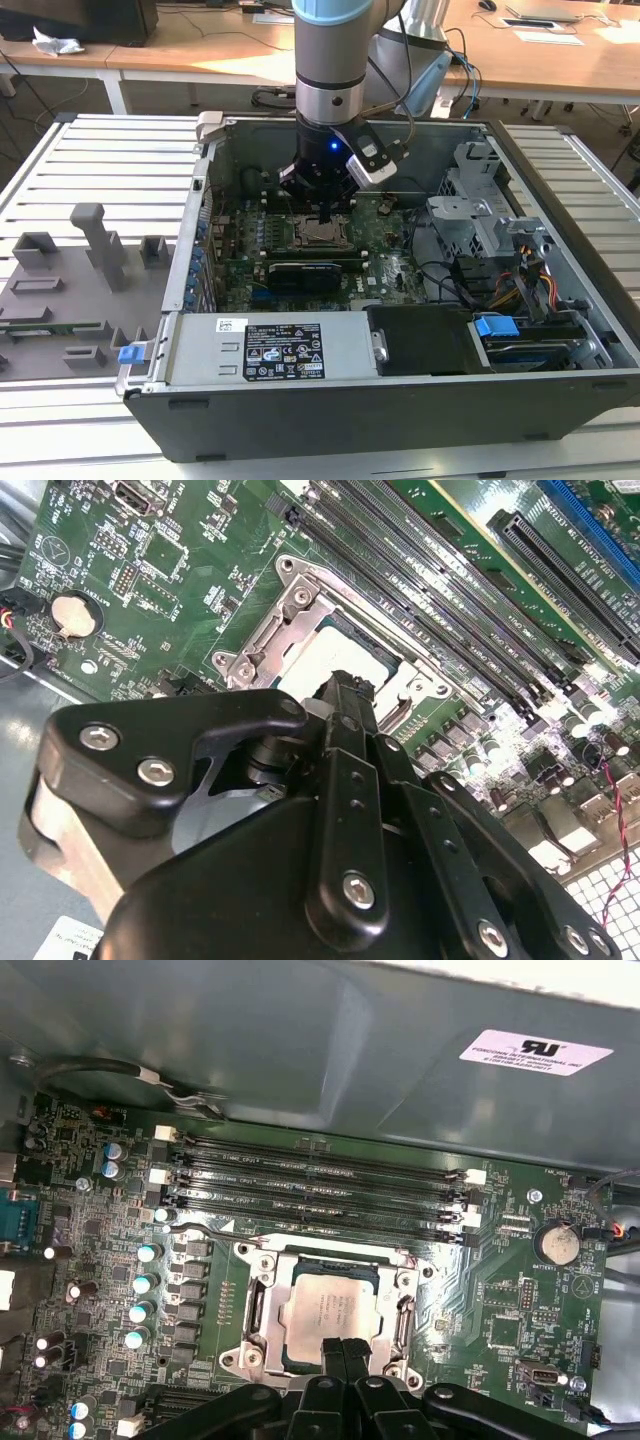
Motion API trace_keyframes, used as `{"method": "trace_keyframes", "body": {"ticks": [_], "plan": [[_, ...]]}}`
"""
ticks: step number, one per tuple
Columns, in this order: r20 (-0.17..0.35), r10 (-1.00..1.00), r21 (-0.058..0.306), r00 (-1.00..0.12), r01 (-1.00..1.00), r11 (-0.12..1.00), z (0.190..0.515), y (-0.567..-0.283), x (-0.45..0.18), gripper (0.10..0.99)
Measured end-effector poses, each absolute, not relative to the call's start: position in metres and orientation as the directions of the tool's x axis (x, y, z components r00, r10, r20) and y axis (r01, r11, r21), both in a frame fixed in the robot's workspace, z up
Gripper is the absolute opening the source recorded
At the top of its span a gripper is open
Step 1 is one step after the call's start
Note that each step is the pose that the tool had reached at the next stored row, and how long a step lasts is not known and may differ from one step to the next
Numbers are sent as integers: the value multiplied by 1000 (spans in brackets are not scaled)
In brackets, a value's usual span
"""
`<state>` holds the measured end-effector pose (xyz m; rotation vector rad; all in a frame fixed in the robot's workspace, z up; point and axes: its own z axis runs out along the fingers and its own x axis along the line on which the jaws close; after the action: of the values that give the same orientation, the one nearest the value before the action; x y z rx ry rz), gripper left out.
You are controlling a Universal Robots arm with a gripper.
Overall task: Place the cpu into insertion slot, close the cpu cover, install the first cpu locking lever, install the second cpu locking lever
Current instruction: 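Install the first cpu locking lever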
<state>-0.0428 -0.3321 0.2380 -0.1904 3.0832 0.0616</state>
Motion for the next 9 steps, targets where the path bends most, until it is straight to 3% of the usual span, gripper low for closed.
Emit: {"method": "trace_keyframes", "body": {"ticks": [9], "plan": [[-54,-122,37,-991,-124,992,238,-332,-46,106]]}}
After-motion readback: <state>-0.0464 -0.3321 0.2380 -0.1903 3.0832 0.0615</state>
